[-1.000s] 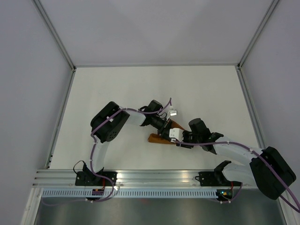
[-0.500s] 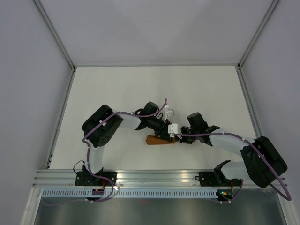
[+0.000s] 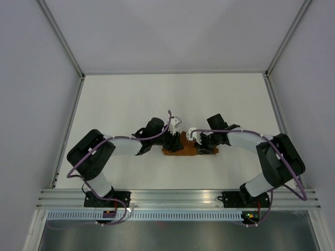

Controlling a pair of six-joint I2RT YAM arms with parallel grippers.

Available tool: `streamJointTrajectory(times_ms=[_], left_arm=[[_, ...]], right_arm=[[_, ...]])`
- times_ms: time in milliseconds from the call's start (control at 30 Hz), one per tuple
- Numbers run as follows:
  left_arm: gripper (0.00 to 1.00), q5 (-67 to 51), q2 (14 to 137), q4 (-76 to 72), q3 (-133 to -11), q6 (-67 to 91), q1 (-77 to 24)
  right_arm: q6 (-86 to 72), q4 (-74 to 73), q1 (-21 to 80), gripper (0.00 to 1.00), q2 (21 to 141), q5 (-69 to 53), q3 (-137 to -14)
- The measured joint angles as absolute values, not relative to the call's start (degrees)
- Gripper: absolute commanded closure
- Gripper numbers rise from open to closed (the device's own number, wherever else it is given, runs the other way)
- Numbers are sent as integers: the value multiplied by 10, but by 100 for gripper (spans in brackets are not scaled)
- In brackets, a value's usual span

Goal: Fold the napkin, place the utensils inside, and roll it up
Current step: Roll the napkin at the center of the board.

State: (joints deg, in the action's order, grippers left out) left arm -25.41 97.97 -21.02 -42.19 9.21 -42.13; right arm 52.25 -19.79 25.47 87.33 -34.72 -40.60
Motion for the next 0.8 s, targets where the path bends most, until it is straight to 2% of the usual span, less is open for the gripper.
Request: streamJointTrajectory(times_ms=[233, 367, 600, 800], left_arm=[[40, -146, 867, -256, -353, 58, -430], [32, -83, 829, -332, -297, 2, -480], [24, 30, 878, -413, -269, -128, -595], [18, 93, 962, -484, -283, -250, -649]], right_arm=[[539, -302, 228, 85, 963, -400, -501], [547, -364, 215, 85, 1018, -431, -559], [553, -458, 198, 85, 1091, -465, -636], [557, -511, 196, 85, 1127, -489, -664]])
